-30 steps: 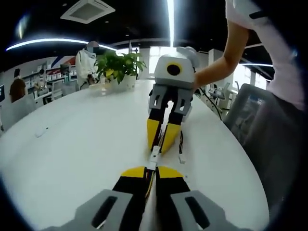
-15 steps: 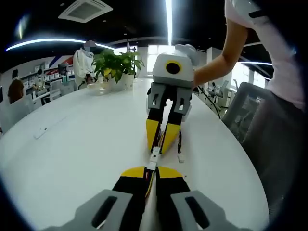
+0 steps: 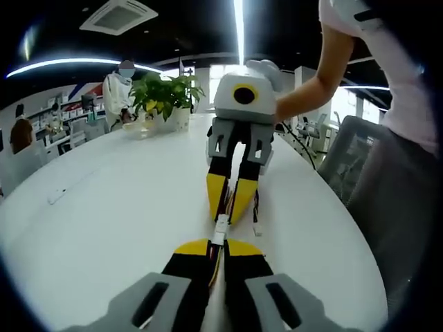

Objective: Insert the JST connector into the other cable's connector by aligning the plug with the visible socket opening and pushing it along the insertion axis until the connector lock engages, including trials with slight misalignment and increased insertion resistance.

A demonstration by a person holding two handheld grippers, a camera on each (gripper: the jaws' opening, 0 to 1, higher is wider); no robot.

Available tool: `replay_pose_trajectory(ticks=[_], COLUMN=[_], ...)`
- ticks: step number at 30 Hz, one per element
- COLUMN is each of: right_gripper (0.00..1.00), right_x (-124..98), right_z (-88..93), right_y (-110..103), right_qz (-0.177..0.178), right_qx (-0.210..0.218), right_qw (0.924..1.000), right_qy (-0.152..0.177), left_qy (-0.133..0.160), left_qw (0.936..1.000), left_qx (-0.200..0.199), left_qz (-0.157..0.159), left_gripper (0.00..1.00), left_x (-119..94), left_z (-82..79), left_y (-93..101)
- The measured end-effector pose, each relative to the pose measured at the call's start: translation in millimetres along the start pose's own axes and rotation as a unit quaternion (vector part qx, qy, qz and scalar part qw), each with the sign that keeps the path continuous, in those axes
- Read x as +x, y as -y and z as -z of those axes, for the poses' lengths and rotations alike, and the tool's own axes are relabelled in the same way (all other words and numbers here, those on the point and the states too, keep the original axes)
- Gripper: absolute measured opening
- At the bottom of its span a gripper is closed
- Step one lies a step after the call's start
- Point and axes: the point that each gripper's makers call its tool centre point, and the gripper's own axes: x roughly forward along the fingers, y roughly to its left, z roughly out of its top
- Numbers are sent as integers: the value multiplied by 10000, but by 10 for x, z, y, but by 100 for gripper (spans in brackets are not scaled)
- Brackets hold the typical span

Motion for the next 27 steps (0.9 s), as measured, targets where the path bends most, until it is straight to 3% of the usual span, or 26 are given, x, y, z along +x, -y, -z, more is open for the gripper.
replay_pose_trajectory(ticks=[6,17,27], right_gripper=[2,2,3], right_x=[10,49,45], right_z=[-13,11,42], right_y=[-16,-27,201], right_qz=[-64,-132,122], right_qx=[28,-96,-100], right_qw=[10000,9999,9999], right_qy=[22,-45,47], left_qy=[49,-72,-85], left_qw=[9999,9999,9998], left_qx=[-108,74,173], left_qz=[72,129,-43], left_gripper=[1,0,1], left_x=[2,7,45], left_z=[-5,39,29], left_y=[9,-10,-209])
